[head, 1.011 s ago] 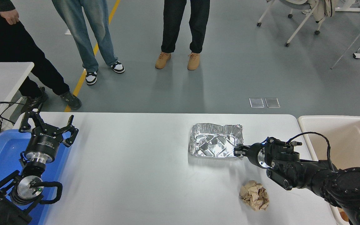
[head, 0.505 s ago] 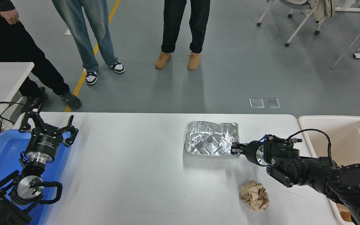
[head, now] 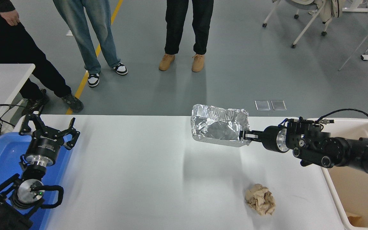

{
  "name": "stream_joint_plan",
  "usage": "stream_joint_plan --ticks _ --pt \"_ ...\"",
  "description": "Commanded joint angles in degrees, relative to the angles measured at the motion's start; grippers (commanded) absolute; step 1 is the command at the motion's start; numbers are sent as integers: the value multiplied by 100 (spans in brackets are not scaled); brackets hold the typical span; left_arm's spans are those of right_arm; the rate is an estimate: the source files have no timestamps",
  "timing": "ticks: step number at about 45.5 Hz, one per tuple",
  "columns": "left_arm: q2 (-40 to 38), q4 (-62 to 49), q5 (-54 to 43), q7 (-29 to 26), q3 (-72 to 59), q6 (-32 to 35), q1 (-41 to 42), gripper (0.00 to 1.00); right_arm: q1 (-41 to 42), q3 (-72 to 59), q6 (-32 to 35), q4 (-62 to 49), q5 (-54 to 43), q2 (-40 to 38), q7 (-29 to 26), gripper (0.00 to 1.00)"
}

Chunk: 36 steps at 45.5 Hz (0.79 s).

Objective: Clean the table surface

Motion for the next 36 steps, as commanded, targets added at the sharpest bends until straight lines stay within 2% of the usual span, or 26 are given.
stream_joint_plan --ticks 1,24,36 --pt "-5 0 0 -6 0 0 0 99 592 -6 39 859 3 -824 13 0" --pt "4 0 0 2 0 0 0 99 1620 47 206 1976 -32 -2098 39 0" --pt "-5 0 0 -6 0 0 0 99 1691 108 215 2108 -393 -2687 65 0"
